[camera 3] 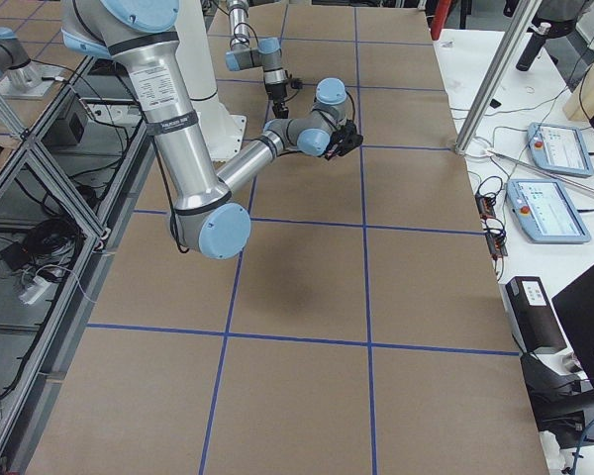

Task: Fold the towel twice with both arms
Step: 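Grasp the strip's near end with the left gripper and lift it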

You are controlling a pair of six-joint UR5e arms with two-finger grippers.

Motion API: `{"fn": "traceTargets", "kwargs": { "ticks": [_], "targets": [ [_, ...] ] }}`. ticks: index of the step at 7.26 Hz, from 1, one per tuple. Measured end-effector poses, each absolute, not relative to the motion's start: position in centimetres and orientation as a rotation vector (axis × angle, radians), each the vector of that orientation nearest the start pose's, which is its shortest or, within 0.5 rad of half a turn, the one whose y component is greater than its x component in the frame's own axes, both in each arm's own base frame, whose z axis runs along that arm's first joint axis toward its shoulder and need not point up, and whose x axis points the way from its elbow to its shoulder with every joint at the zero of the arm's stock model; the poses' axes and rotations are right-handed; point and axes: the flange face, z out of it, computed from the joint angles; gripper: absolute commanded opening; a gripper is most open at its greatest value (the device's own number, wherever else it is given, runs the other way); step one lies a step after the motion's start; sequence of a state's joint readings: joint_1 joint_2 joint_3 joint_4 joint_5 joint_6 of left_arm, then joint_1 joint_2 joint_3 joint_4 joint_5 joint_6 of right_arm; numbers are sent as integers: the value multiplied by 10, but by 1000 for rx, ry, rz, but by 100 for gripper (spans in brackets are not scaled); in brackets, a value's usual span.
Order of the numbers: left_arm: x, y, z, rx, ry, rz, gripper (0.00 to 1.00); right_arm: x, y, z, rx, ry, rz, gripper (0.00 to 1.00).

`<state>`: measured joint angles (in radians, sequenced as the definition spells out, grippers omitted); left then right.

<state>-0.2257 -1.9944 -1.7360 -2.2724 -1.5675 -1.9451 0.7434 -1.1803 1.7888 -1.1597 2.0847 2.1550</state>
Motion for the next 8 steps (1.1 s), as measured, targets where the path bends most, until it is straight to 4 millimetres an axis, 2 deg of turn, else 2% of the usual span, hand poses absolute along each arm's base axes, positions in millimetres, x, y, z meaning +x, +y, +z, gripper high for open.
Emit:
{"fn": "traceTargets", "kwargs": {
  "ticks": [2, 5, 8],
  "targets": [
    [571, -288, 258, -76, 1316, -538, 0, -392, -475, 293, -403, -1069, 925, 100],
    [560, -321, 236, -42, 1351, -580, 0, -393, -475, 293, -404, -1067, 925, 100],
    [573, -359, 212, -9, 1366, -618, 0, -392, -476, 295, -403, -1064, 929, 100]
  ]
}}
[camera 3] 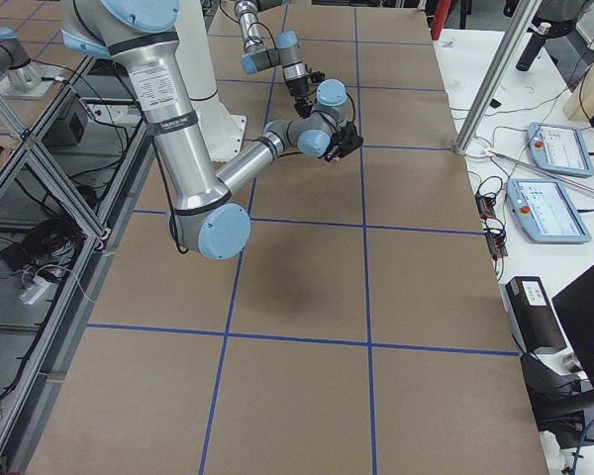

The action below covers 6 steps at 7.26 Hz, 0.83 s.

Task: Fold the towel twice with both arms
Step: 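Grasp the strip's near end with the left gripper and lift it, then fold the near end over onto the strip's far end with the left gripper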

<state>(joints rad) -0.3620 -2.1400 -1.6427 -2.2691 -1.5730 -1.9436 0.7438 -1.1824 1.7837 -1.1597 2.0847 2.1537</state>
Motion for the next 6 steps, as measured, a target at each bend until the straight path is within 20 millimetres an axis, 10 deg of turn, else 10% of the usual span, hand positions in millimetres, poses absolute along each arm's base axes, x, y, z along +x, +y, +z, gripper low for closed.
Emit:
{"fn": "traceTargets", "kwargs": {
  "ticks": [6],
  "targets": [
    [589, -445, 187, 58, 1342, -702, 0, -391, -474, 297, -405, -1062, 929, 100]
  ]
}}
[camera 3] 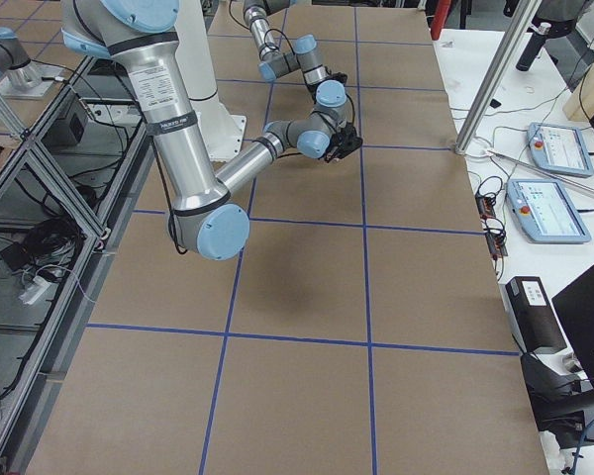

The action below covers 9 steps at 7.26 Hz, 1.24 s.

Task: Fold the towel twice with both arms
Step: 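Fold the near end over onto the strip's far end with the left gripper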

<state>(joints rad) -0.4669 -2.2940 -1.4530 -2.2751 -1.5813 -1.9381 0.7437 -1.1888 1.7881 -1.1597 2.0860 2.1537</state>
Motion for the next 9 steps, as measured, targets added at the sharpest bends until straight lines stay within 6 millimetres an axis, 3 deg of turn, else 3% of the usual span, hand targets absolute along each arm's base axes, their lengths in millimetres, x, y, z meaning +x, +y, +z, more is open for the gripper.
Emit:
{"fn": "traceTargets", "kwargs": {
  "ticks": [2, 9],
  "targets": [
    [589, -455, 182, 58, 1343, -708, 0, -391, -474, 297, -404, -1062, 929, 100],
    [583, -480, 200, 59, 1307, -726, 0, -394, -473, 298, -406, -1058, 927, 100]
  ]
}}
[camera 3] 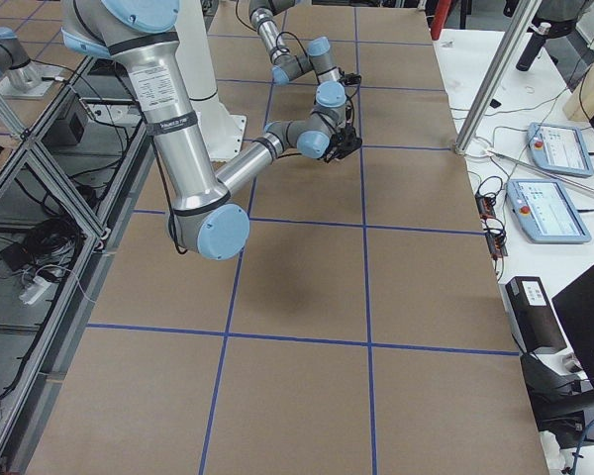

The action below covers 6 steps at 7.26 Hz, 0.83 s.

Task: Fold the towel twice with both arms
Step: 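Fold the near end over onto the strip's far end with the left gripper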

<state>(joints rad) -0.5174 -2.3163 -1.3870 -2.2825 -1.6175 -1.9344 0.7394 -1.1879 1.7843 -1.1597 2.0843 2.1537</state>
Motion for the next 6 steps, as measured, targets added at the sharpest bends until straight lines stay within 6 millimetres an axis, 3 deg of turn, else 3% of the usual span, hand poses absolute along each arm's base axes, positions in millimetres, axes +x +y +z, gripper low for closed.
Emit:
{"fn": "traceTargets", "kwargs": {
  "ticks": [3, 4, 5, 6],
  "targets": [
    [583, -485, 204, 61, 1298, -733, 0, -394, -473, 299, -406, -1056, 929, 100],
    [583, -486, 206, 62, 1294, -735, 35, -394, -473, 299, -406, -1056, 929, 100],
    [583, -487, 207, 63, 1292, -736, 99, -394, -473, 299, -406, -1056, 929, 100],
    [584, -488, 209, 64, 1287, -735, 100, -394, -473, 299, -406, -1056, 929, 100]
  ]
}}
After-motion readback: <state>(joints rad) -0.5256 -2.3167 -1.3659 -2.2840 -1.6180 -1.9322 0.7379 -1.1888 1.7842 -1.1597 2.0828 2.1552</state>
